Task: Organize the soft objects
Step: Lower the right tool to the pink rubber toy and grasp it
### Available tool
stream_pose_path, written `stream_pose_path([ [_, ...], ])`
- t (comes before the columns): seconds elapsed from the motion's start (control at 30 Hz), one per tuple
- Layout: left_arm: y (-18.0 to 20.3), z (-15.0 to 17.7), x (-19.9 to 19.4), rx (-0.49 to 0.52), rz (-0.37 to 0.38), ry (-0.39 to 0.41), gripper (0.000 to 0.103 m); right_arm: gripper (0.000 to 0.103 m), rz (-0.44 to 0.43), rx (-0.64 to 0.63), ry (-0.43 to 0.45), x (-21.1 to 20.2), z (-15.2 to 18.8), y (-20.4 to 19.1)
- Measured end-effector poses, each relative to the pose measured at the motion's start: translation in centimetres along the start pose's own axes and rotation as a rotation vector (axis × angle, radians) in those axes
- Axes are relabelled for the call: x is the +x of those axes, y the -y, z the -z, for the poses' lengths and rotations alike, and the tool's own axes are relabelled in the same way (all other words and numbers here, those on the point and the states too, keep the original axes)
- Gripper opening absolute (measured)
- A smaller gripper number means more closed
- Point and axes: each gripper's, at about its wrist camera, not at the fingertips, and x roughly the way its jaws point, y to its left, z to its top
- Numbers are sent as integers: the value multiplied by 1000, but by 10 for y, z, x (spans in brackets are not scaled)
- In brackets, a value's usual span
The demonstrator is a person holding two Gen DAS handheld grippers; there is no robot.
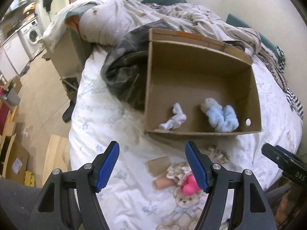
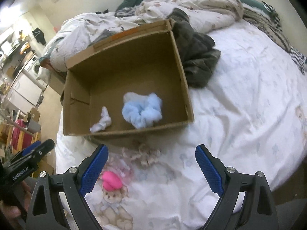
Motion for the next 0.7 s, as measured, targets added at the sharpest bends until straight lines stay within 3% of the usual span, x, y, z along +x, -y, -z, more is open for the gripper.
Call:
stream_pose_path([
  [0.37,-22,18,23,-83,-19,-114,69,98,5,31,-46,6,17,2],
  [0.47,-26,23,37,-109,-25,-173,69,98,-48,27,-92,19,22,2],
  [0.6,-34,27,46,-159,-38,-211,69,98,-201,28,-233,49,30,-5],
  [0.7,-35,27,49,-178,-26,-231,69,88,-250,5,-308,68,33,-20],
])
